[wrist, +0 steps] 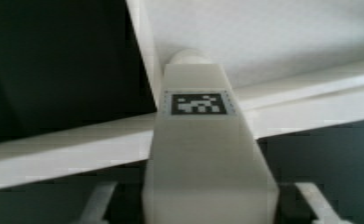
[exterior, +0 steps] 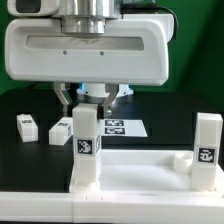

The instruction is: Assemble desk

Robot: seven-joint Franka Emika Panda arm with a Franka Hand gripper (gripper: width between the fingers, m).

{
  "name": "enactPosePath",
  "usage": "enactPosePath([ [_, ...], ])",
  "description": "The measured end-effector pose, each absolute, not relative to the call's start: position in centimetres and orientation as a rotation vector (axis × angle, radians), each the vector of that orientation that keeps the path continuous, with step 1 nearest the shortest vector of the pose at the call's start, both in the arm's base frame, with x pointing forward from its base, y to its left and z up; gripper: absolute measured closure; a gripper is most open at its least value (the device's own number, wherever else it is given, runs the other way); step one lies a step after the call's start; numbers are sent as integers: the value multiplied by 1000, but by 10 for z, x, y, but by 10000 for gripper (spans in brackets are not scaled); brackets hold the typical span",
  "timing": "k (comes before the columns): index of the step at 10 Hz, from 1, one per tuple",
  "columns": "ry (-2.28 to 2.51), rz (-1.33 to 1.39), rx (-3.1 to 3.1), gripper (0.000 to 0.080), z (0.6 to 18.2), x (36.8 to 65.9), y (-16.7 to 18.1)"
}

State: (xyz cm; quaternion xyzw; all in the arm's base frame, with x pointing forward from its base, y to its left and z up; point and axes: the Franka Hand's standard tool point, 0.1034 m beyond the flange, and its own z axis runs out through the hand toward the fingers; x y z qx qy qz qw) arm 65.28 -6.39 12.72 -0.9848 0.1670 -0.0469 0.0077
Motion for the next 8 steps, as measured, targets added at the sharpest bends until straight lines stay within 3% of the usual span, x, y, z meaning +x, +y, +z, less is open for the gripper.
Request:
enactPosePath([
  [8, 1614, -126, -2653, 509, 125, 650, -66],
])
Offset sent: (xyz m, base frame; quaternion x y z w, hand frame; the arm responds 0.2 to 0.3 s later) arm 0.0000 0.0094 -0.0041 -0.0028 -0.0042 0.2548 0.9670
